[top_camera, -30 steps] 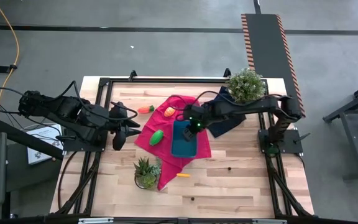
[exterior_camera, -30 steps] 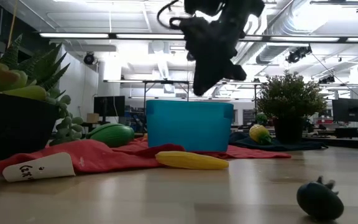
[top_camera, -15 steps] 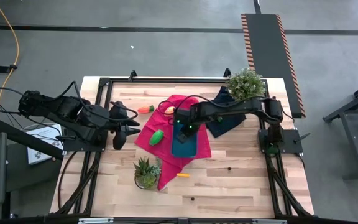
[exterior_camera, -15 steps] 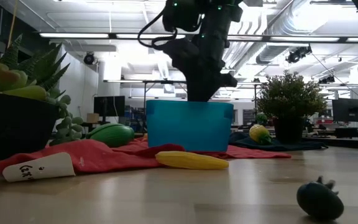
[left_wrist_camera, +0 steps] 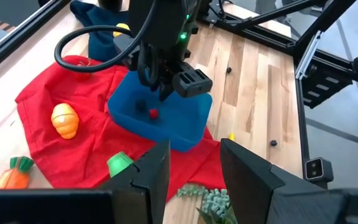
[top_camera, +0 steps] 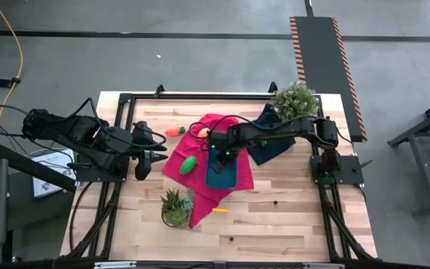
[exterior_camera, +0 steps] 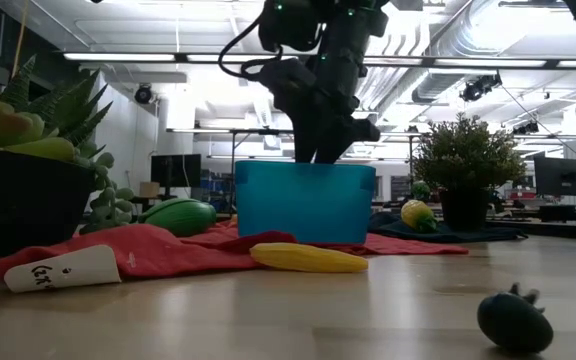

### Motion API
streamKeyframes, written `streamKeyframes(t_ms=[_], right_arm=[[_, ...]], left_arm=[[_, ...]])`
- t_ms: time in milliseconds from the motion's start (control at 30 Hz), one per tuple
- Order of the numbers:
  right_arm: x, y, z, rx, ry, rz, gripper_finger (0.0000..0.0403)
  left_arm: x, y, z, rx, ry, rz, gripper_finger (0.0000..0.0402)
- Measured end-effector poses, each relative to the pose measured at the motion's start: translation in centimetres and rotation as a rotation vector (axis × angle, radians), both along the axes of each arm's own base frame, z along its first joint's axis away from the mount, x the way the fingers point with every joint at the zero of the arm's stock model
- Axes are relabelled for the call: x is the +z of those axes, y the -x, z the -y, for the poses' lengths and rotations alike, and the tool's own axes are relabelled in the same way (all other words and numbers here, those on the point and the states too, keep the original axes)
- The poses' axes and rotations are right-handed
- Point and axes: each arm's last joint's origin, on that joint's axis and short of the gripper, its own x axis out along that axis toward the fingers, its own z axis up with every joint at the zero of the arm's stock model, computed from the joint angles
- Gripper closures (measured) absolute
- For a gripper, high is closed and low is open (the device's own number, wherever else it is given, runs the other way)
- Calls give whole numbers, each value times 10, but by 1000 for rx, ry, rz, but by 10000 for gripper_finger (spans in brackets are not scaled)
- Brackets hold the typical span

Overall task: Pick and placing Produce into tupperware
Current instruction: Put the pineapple into the blue bin

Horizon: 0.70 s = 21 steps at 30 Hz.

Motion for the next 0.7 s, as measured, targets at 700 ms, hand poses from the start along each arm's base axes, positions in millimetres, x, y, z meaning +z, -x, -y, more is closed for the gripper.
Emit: streamKeyframes(t_ms=[700], right_arm=[[58,71,13,-438,243,-208,252]], left_arm=[[0,0,-1,-36,-79,-11,273]])
